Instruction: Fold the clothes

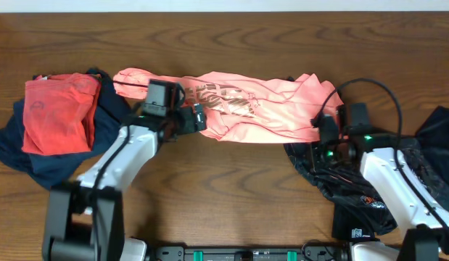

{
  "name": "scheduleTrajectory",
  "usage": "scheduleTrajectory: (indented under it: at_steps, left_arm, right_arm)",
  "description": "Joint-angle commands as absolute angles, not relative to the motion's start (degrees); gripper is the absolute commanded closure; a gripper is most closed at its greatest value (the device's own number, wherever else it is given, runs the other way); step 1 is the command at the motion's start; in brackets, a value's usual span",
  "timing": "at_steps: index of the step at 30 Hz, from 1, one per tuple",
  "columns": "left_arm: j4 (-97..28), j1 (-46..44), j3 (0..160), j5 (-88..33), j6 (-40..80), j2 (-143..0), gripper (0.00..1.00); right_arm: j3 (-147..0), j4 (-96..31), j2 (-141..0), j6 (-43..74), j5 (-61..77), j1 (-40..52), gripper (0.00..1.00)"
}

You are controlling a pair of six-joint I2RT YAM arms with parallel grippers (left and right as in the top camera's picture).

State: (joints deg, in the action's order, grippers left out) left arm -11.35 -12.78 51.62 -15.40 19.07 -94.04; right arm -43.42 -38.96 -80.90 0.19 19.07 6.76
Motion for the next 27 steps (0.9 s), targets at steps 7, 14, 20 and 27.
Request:
scheduleTrajectory:
  at_steps: [7,14,20,27]
  left_arm:
    - [1.9,-13.8,51.1,-9.1,18.7,-102.7,0.01]
    - [-2.9,-13.8,51.1,-9.1,18.7,-104.2,0.89]
    - [-11.8,-13.4,51.1,-9.1,18.5,-104.2,0.94]
    - [-20.5,-9.9,51.2,-9.1,18.5,-100.2,0.94]
  right_arm:
    - [-43.0,-37.9,-86.1,-0.1,19.4,10.2,0.99]
    - [-43.0,-35.4,-86.9,5.7,13.0,10.1,0.99]
    - [-43.0,-35.0,-87.1,5.5,12.2,10.2,0.99]
    - [-42.9,-35.7,-87.5,5.0,13.2,10.2,0.99]
